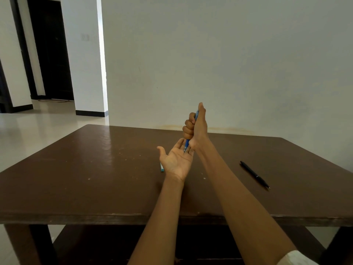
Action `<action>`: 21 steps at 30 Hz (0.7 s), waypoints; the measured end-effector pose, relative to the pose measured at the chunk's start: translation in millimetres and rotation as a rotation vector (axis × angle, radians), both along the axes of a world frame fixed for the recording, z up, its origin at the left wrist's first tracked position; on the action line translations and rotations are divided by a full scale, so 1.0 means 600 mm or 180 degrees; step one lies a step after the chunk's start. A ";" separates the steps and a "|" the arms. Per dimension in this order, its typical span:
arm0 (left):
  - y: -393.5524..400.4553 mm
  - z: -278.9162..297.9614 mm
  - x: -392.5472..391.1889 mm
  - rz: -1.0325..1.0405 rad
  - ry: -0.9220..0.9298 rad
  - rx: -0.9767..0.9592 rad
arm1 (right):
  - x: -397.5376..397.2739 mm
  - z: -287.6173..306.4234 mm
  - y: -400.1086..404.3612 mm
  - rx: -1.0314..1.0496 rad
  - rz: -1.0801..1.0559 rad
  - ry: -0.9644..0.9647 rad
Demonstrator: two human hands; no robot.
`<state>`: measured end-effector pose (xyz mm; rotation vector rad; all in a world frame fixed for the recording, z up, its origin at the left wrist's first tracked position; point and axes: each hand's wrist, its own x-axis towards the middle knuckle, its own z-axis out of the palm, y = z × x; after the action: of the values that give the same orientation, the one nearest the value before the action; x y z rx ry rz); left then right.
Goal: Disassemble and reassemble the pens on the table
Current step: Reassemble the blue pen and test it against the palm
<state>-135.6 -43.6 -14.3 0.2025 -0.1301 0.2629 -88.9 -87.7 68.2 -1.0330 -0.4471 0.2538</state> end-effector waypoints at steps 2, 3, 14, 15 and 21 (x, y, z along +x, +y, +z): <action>0.000 0.000 -0.001 -0.0003 0.0005 0.0004 | 0.001 -0.001 0.000 0.0006 0.0004 0.0005; 0.000 0.000 -0.001 0.0003 0.0009 0.0011 | 0.002 -0.002 0.000 0.0004 0.0007 0.0002; 0.001 -0.004 0.008 0.0060 -0.0011 -0.0039 | 0.004 0.005 -0.008 0.0449 0.0161 0.0401; 0.001 -0.005 0.010 0.0075 -0.0024 -0.0054 | 0.005 0.012 -0.012 0.0483 0.0169 0.0459; -0.004 -0.006 0.014 0.0206 -0.0024 0.0240 | 0.014 0.041 -0.068 -0.0242 0.0397 0.0350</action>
<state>-127.4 -46.0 -18.1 0.2810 -0.1412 0.3234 -80.6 -128.3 92.9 -1.0609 -0.4053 0.4397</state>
